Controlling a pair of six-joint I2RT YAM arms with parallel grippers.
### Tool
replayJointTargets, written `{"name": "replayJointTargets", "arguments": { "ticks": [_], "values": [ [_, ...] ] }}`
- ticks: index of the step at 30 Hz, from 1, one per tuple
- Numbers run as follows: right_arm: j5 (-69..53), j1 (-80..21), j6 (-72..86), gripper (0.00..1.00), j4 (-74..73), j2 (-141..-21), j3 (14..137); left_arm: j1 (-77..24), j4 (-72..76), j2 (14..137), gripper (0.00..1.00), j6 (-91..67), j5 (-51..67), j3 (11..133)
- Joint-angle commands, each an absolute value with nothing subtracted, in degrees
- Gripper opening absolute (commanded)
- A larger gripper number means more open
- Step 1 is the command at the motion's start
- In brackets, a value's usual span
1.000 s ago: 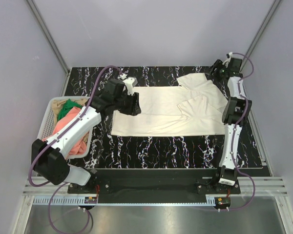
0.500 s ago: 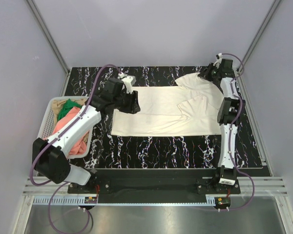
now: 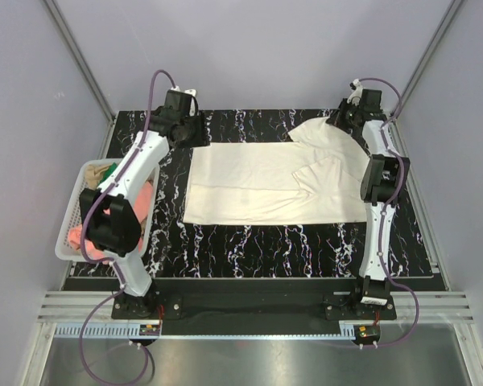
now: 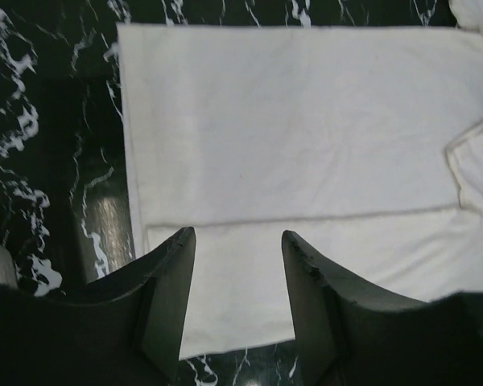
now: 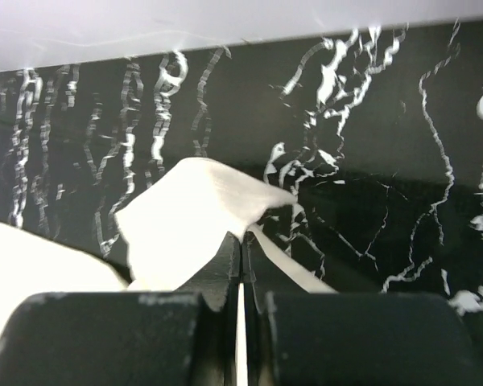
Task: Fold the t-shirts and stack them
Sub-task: Fold the tshirt
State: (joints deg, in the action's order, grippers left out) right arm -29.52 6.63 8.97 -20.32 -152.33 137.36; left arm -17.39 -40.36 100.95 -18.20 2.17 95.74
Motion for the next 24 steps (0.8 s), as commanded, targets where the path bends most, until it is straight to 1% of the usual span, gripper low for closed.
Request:
{"name": "replayJointTargets", "arguments": {
  "ticks": [1,5,8,13,17,24],
  "values": [
    [-28.04,6.07,4.13,0.0,-18.98,-142.57,135.09,-17.23,-42.8,106.51,0.52,-17.58,-5.18,105.71],
    [-27.94,6.06,4.83,0.0,-19.07,-139.31,132.81,-15.47,-43.15,115.99,0.5,-18.81,-6.15,112.66],
    [-29.7,5.98,6.5,0.0,-18.81,-137.2,130.79,-14.94,-43.24,121.09,0.5,-17.76,-9.57,116.09],
    [-31.11,5.54,7.65,0.0,-17.93,-133.17,124.47,-12.66,-41.58,126.73,0.49,-19.07,-9.41,119.7],
    [-30.59,5.45,7.74,0.0,-14.77,-130.26,118.05,-11.6,-41.05,133.4,0.48,-18.55,-8.79,125.4],
    [-29.35,5.45,7.03,0.0,-13.89,-126.57,112.86,-11.17,-40.17,141.23,0.47,-18.54,-10.37,131.31]
  ]
}}
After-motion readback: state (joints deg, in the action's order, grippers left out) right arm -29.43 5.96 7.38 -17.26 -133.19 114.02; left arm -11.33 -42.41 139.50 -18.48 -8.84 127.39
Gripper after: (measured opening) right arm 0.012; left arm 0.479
